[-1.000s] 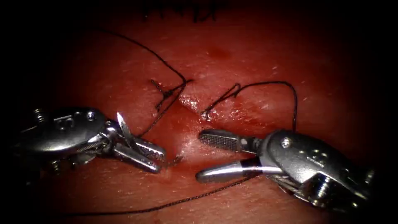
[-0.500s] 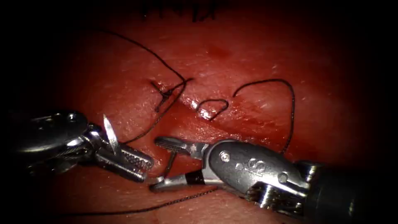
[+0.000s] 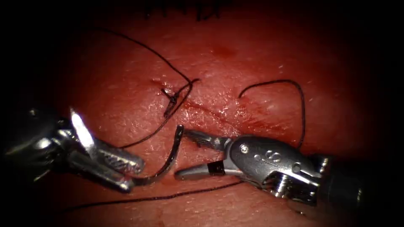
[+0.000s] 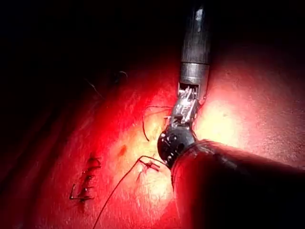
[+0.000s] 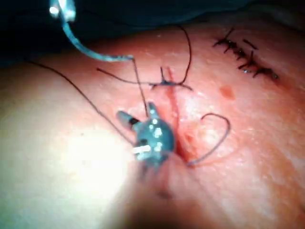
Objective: Wound Closure
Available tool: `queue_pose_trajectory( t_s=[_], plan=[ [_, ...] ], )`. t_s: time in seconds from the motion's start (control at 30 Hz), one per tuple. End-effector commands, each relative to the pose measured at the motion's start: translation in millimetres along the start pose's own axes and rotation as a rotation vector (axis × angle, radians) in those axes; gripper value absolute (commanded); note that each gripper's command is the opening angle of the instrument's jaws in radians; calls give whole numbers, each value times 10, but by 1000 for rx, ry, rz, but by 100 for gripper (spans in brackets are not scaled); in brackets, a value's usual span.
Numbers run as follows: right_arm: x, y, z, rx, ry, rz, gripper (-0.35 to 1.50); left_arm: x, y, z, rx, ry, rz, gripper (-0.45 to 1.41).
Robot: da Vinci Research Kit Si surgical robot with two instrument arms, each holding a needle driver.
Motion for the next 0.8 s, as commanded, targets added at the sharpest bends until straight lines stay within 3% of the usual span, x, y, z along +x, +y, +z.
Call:
queue_pose_trajectory(
  t_s=[0.03, 0.13, 0.33, 0.53, 0.7, 0.8],
  plan=[
    [-4, 0, 4, 3, 0, 11, 83, 2, -4, 5, 31, -20, 62, -45],
    [-3, 0, 2, 1, -3, 36, 81, 14, -5, 4, 135, -81, 215, -45],
    [2, 2, 0, -26, 13, 75, 57, 24, -3, 1, 177, -90, 287, -45],
    [3, 3, -1, -39, 13, 89, 57, 52, 2, -7, 216, -71, 374, -45],
    [4, 4, -1, -47, 14, 91, 62, 85, 4, -19, 378, -92, 591, -45],
    [5, 4, -2, -50, 14, 92, 62, 94, 6, -25, 431, -96, 644, -45]
  ],
)
